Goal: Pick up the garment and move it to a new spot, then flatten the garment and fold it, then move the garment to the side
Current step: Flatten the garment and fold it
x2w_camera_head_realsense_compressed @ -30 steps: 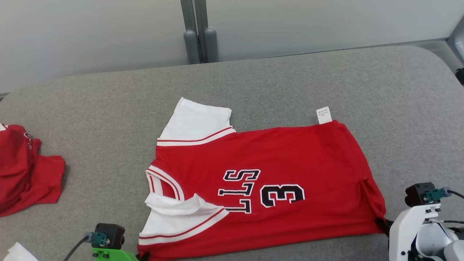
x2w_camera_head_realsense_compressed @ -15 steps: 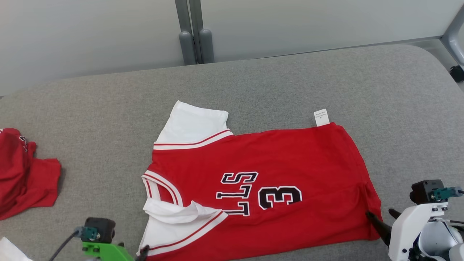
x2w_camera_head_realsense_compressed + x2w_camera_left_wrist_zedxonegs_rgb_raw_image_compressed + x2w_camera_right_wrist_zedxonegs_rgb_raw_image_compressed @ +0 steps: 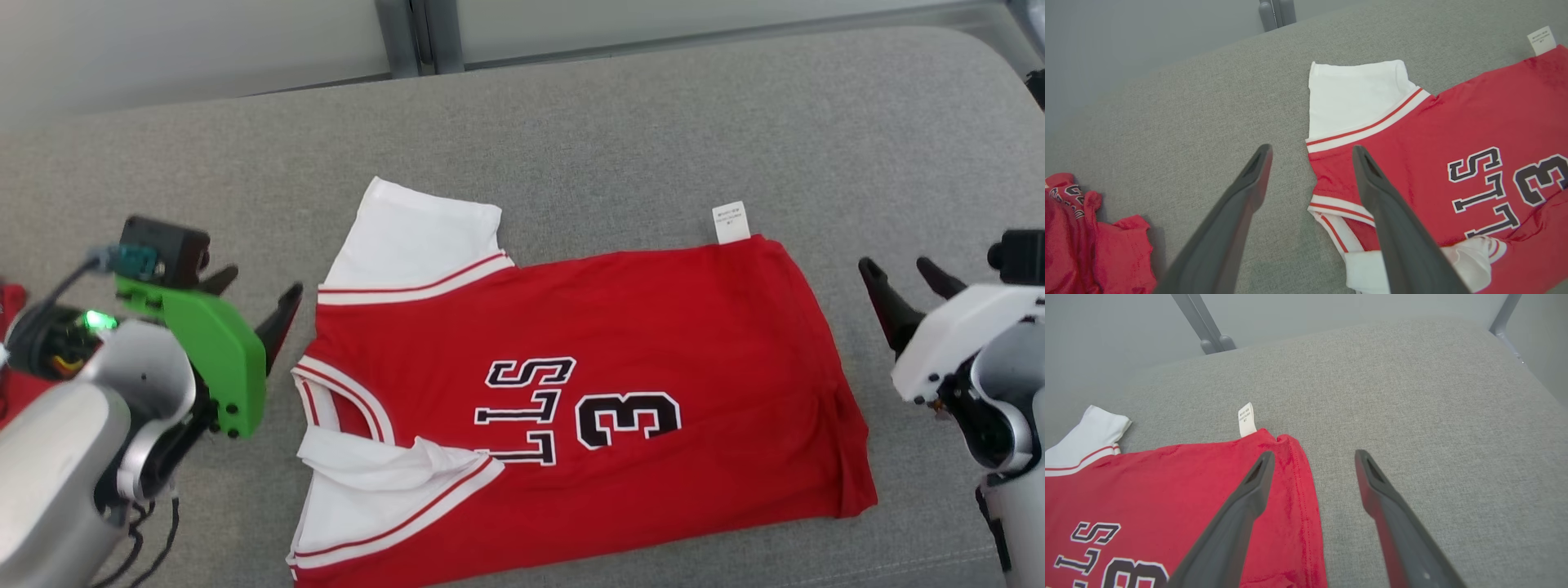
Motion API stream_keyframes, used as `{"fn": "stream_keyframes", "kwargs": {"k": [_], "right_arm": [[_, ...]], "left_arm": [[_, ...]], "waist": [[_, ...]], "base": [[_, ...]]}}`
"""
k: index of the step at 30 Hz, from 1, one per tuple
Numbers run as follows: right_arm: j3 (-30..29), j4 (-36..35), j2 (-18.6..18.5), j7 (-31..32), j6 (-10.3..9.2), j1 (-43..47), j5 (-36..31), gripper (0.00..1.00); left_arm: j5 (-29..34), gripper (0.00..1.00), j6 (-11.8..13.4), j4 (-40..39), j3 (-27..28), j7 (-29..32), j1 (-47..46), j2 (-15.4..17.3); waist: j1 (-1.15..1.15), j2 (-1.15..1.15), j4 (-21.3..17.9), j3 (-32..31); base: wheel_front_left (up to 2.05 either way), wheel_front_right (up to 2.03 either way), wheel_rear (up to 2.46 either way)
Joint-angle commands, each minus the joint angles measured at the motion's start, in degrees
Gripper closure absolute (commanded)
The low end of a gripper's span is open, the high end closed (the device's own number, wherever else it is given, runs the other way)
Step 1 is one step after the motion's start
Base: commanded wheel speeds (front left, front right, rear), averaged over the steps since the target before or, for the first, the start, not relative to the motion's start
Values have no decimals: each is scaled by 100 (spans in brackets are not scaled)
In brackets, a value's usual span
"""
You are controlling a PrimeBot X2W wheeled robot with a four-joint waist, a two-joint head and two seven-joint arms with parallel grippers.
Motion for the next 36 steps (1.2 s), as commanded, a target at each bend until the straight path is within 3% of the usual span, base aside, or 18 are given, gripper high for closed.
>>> {"fn": "stream_keyframes", "kwargs": {"k": [1, 5, 11, 21, 26, 28, 31, 34, 36], "right_arm": [[17, 192, 35, -75, -6, -259, -28, 0], [257, 873, 52, -222, -5, -1016, -4, 0], [769, 1475, 38, -384, -6, -1716, 133, 0], [1702, 2299, 59, -474, -6, -2406, 572, 0], [2154, 2423, 51, -634, -5, -2543, 809, 1], [2352, 2402, 29, -692, -2, -2593, 868, 11], [2599, 2338, -20, -793, -2, -2661, 958, 35], [2812, 2260, -34, -868, -2, -2694, 1048, 39], [2948, 2214, -41, -905, -2, -2715, 1109, 47]], "left_arm": [[97, 0, -138, 144, -13, 113, -303, -63], [178, 0, -643, 787, -190, 494, -1255, -313], [272, 0, -1068, 1561, -346, 718, -2024, -639], [140, 0, -1556, 2692, -415, 734, -2839, -1144], [30, 0, -1692, 3028, -485, 846, -3035, -1180], [26, 0, -1715, 3130, -520, 843, -3077, -1152], [115, 0, -1739, 3325, -548, 769, -3187, -1066], [59, 0, -1734, 3573, -504, 706, -3230, -1042], [10, 0, -1742, 3726, -491, 705, -3248, -1032]], "waist": [[0, 0, -95, 506], [0, 0, -180, 960], [0, 0, -331, 1378], [0, 0, -509, 1756], [0, 0, -616, 1841], [0, 0, -666, 1878], [0, 0, -741, 1920], [0, 0, -802, 1944], [0, 0, -838, 1954]], "base": [[0, 0, 0], [0, 0, 0], [0, 0, 0], [0, 0, 0], [0, 0, 0], [0, 0, 0], [0, 0, 0], [0, 0, 0], [0, 0, 0]]}}
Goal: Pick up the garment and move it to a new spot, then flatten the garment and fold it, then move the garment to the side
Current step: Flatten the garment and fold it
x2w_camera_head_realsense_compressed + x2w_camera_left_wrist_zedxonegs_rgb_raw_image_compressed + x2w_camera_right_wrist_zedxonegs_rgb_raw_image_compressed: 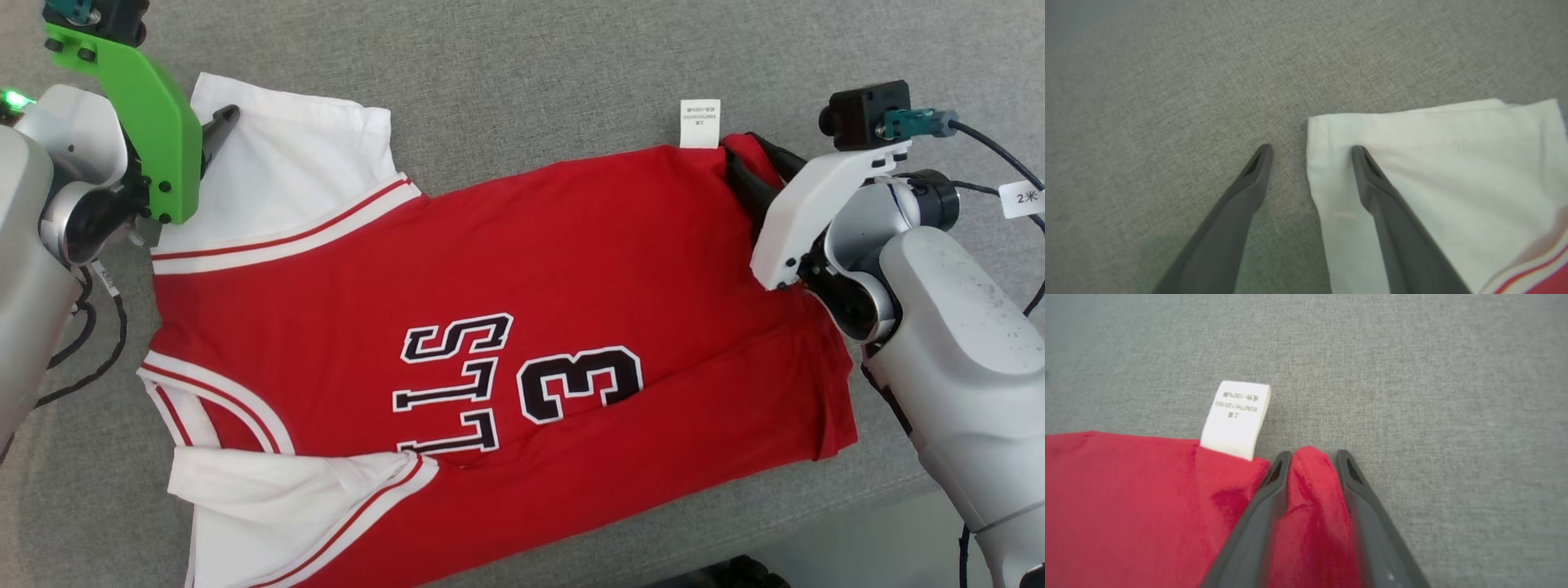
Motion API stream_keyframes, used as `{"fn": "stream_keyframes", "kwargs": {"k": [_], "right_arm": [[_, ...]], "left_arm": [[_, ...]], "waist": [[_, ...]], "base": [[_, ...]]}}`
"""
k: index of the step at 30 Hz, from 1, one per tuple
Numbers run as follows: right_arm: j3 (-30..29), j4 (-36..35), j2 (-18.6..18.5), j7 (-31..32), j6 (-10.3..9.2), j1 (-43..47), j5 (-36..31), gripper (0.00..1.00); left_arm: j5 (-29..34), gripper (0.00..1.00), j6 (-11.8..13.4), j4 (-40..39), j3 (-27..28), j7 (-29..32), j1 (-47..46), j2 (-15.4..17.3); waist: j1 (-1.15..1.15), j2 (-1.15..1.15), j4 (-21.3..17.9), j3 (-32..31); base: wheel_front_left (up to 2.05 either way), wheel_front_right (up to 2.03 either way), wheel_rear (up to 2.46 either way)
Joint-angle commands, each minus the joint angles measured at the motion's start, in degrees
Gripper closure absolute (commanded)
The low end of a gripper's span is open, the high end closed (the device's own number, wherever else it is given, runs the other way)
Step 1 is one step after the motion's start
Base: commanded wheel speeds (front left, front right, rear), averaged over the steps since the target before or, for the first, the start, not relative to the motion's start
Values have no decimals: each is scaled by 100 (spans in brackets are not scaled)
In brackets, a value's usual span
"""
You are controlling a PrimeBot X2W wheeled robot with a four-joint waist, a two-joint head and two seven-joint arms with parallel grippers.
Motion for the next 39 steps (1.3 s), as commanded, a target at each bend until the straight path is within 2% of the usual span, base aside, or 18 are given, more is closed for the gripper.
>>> {"fn": "stream_keyframes", "kwargs": {"k": [1, 2, 3, 4, 8, 15, 26, 32, 39], "right_arm": [[207, 18, 42, 1, 4, 49, 92, 56], [252, 13, 24, -28, 3, 45, 124, 65], [278, 9, 0, -46, 3, 38, 132, 97], [298, 15, -25, -71, 2, 30, 153, 100], [183, 161, -133, -323, -3, -11, 158, 100], [-242, 623, -32, -901, -2, 14, -86, 100], [-667, 1111, 54, -1504, -2, 278, -351, 100], [-687, 933, 49, -1901, -2, 579, -189, 100], [-677, 701, -176, -2090, -2, 1095, 99, 100]], "left_arm": [[-134, 0, -14, 181, -11, 60, 1, 2], [-208, 0, -25, 214, -6, 80, 16, -28], [-262, 54, -35, 237, -5, 97, 25, -50], [-278, 100, -43, 243, -22, 88, 17, -52], [-314, 100, -51, 259, -68, -43, -34, -13], [-217, 100, -58, 403, -61, -469, -111, 112], [-532, 100, -56, 468, -78, -875, 208, 47], [-963, 100, -58, 90, -203, -833, 524, 101], [-1504, 100, -59, -691, -432, -426, 996, 484]], "waist": [[-1, 0, -62, 23], [-1, 0, -70, 18], [-1, 0, -72, 11], [-1, 0, -71, 0], [-1, 0, -38, -113], [-1, 0, 62, -362], [-1, 0, 301, -974], [-1, 0, 429, -1449], [-1, 0, 526, -1998]], "base": [[0, 0, 0], [0, 0, 0], [0, 0, 0], [0, 0, 0], [0, 0, 0], [0, 0, 0], [0, 0, 0], [0, 0, 0], [0, 0, 0]]}}
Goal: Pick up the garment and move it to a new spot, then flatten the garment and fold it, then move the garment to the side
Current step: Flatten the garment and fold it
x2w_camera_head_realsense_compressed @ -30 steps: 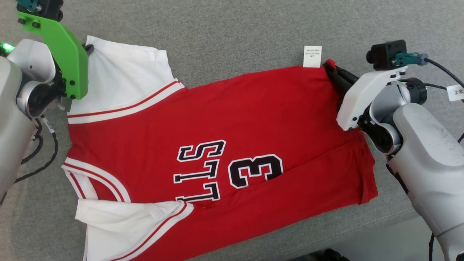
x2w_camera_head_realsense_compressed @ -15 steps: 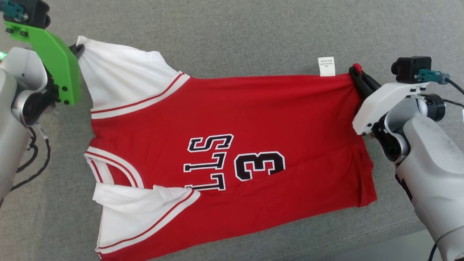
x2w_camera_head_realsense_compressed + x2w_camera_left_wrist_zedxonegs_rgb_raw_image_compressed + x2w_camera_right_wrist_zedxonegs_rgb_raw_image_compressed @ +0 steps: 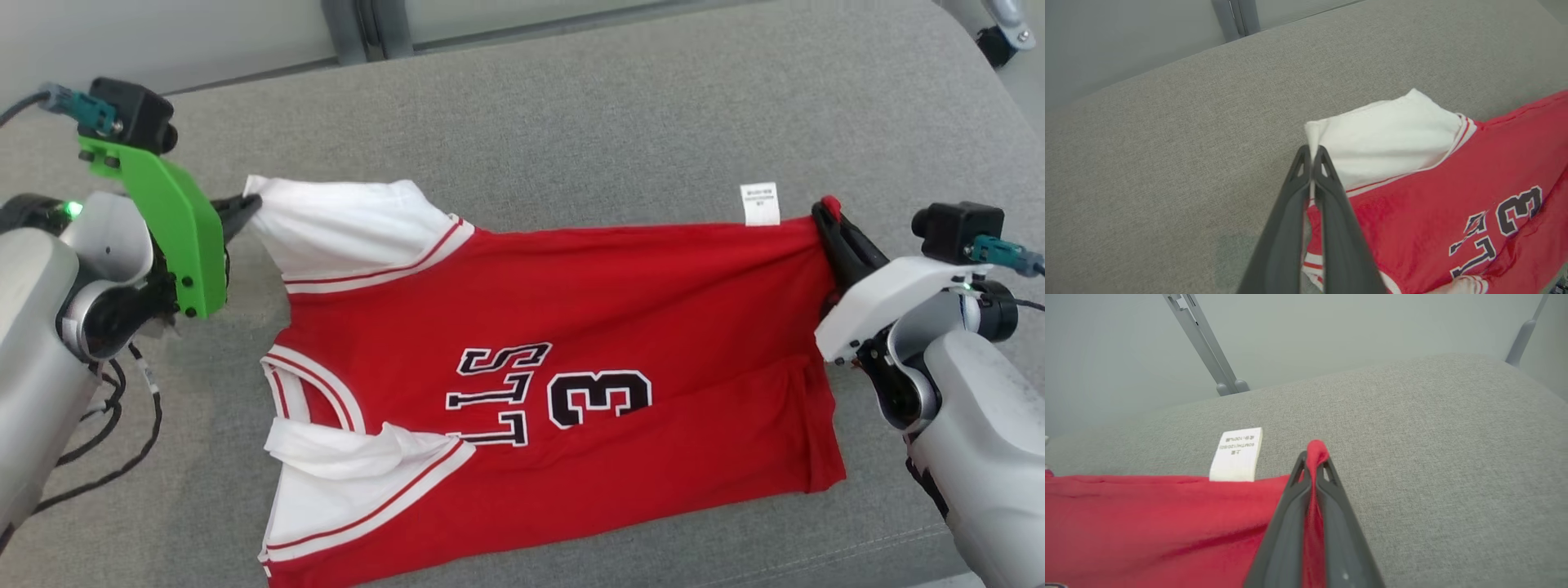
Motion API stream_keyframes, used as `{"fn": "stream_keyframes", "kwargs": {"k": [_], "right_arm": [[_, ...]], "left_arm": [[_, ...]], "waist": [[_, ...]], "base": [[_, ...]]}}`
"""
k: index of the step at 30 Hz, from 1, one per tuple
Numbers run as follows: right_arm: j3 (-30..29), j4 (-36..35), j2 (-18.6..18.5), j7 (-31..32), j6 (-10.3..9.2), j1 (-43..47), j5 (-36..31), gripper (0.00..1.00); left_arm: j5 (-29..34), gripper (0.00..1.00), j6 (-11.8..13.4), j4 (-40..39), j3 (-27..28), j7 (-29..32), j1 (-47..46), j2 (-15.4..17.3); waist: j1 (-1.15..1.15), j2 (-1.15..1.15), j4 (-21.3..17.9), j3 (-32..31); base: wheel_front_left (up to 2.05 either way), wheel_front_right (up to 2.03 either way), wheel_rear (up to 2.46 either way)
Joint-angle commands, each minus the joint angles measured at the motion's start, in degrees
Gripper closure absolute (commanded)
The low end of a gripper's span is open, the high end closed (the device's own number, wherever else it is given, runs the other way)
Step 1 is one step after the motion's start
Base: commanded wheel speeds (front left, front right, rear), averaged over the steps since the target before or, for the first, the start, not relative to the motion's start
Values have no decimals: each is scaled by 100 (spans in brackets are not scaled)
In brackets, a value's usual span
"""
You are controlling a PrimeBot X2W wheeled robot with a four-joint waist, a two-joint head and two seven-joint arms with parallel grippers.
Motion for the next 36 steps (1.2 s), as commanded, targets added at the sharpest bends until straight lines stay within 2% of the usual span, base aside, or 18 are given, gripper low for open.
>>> {"fn": "stream_keyframes", "kwargs": {"k": [1, 6, 13, 18, 27, 36], "right_arm": [[10, -21, -97, 10, -10, 154, 76, 100], [90, -88, -334, 27, -10, 427, 234, 100], [317, -119, -545, 103, -10, 608, 438, 100], [567, -196, -679, 239, -10, 710, 552, 100], [885, -753, -1054, 1126, -10, 977, 1059, 100], [998, -1397, -1395, 2279, -9, 1280, 1249, 100]], "left_arm": [[-107, 100, 9, -141, -50, 105, 177, 137], [-356, 100, 38, -815, -109, 436, 520, 532], [-724, 100, 293, -1839, -161, 883, 1022, 1004], [-965, 100, 489, -2442, -219, 1084, 1402, 1225], [-1297, 100, 807, -2980, -364, 1522, 1800, 1527], [-1452, 100, 934, -3084, -462, 1696, 1987, 1543]], "waist": [[0, 0, 126, -350], [0, 0, 220, -492], [0, 0, 333, -512], [0, 0, 389, -503], [0, 0, 412, -541], [0, 0, 364, -535]], "base": [[0, 0, 0], [0, 0, 0], [0, 0, 0], [0, 0, 0], [0, 0, 0], [0, 0, 0]]}}
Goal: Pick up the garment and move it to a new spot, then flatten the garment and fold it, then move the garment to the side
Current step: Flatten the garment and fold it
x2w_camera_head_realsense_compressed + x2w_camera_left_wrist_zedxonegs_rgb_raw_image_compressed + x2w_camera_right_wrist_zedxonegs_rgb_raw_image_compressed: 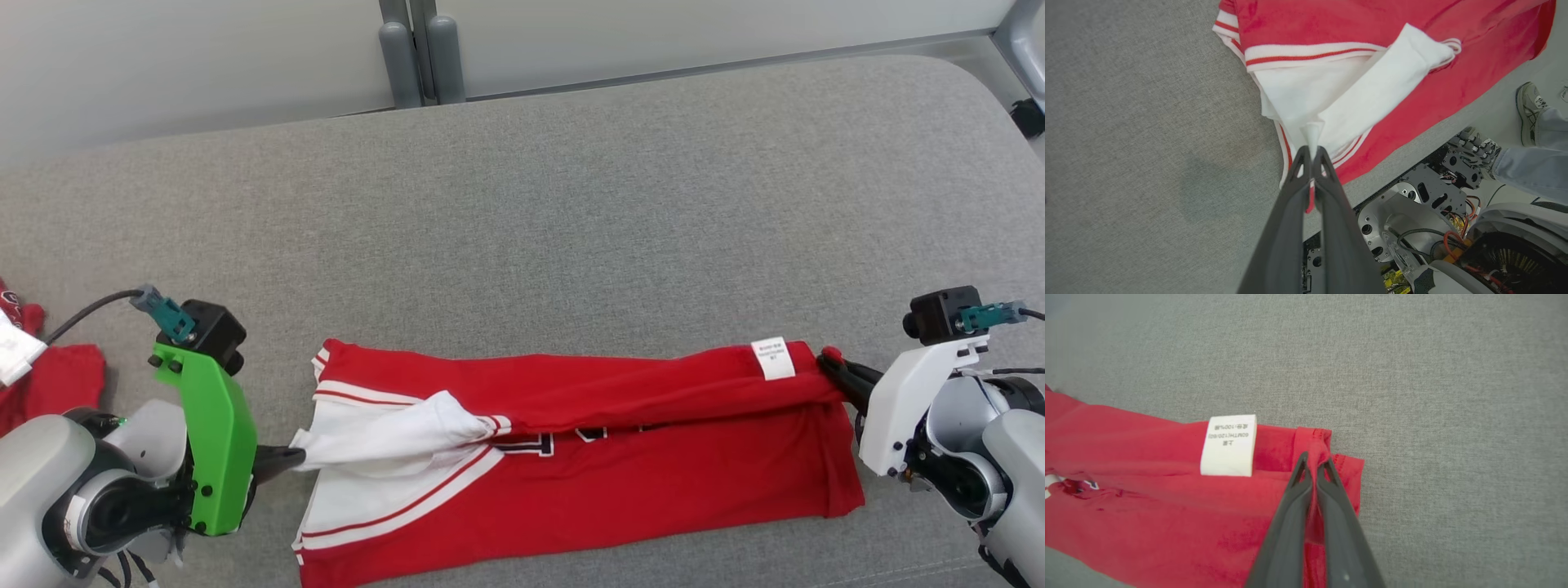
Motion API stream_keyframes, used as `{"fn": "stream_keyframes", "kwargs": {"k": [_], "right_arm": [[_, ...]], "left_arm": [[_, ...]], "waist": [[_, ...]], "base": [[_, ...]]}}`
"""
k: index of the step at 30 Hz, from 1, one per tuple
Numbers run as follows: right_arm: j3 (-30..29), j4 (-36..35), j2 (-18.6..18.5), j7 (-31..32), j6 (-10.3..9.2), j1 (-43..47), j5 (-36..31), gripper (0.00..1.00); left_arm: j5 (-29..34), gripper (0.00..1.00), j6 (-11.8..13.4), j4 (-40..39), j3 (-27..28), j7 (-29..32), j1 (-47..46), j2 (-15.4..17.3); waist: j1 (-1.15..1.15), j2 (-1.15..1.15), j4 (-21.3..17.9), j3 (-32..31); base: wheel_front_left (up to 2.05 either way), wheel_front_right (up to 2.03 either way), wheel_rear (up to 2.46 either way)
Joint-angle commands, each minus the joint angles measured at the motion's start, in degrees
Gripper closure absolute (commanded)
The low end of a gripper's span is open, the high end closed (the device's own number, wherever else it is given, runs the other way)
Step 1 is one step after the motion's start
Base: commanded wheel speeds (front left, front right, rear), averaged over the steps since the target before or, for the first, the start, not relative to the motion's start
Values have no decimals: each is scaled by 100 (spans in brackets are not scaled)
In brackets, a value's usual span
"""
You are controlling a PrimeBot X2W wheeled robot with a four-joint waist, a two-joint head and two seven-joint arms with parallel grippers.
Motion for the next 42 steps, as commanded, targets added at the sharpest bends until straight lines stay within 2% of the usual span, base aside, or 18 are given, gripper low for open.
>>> {"fn": "stream_keyframes", "kwargs": {"k": [1, 6, 7, 8, 9, 10, 16, 20, 22, 26, 28, 35, 40, 42], "right_arm": [[10, -51, -30, 83, -9, 91, -54, 100], [-61, -172, -31, 381, -9, 202, -142, 100], [-96, -181, -28, 436, -10, 218, -176, 89], [-122, -188, -19, 464, -9, 235, -202, 57], [-154, -196, -1, 510, -9, 258, -239, 7], [-177, -202, 17, 535, -9, 277, -270, 0], [-368, -374, 109, 597, -9, 375, -414, 0], [-609, -638, 106, 417, -10, 500, -433, 0], [-795, -755, 122, 256, -9, 592, -494, 0], [-1210, -974, 280, -254, -8, 789, -735, 0], [-1439, -1076, 419, -569, -8, 903, -879, 0], [-2205, -1296, 1051, -1645, -8, 1404, -1325, 0], [-2596, -1248, 1466, -2100, -8, 1778, -1550, 0], [-2710, -1235, 1595, -2223, -7, 1903, -1595, 0]], "left_arm": [[-51, 100, 26, 19, -12, 23, 112, -22], [-116, 100, 36, 142, -128, 143, 230, -64], [-125, 100, 36, 185, -147, 160, 252, -82], [-118, 76, 27, 218, -161, 150, 264, -94], [-86, 6, 16, 270, -191, 156, 287, -112], [-66, 0, 6, 324, -216, 161, 303, -131], [-31, 0, -67, 593, -259, 97, 329, -237], [13, 0, -137, 614, -155, -106, 300, -212], [147, 0, -160, 580, -70, -373, 258, -185], [548, 0, -66, 505, 227, -1388, 293, -238], [814, 0, 63, 473, 385, -2024, 430, -279], [1403, 0, 804, 352, 1014, -4274, 1038, -475], [1495, 0, 1261, 220, 1397, -5588, 1666, -757], [1576, 0, 1408, 202, 1552, -5882, 1909, -880]], "waist": [[0, 0, -8, 6], [0, 0, -23, 15], [0, 0, -26, 13], [0, 0, -28, 7], [0, 0, -32, -5], [0, 0, -35, -17], [0, 0, -52, -176], [0, 0, -38, -343], [0, 0, -28, -437], [0, 0, -16, -586], [0, 0, -12, -654], [0, 0, 48, -785], [0, 0, 110, -799], [0, 0, 139, -805]], "base": [[0, 0, 0], [0, 0, 0], [0, 0, 0], [0, 0, 0], [0, 0, 0], [0, 0, 0], [0, 0, 0], [0, 0, 0], [0, 0, 0], [0, 0, 0], [0, 0, 0], [0, 0, 0], [0, 0, 0], [0, 0, 0]]}}
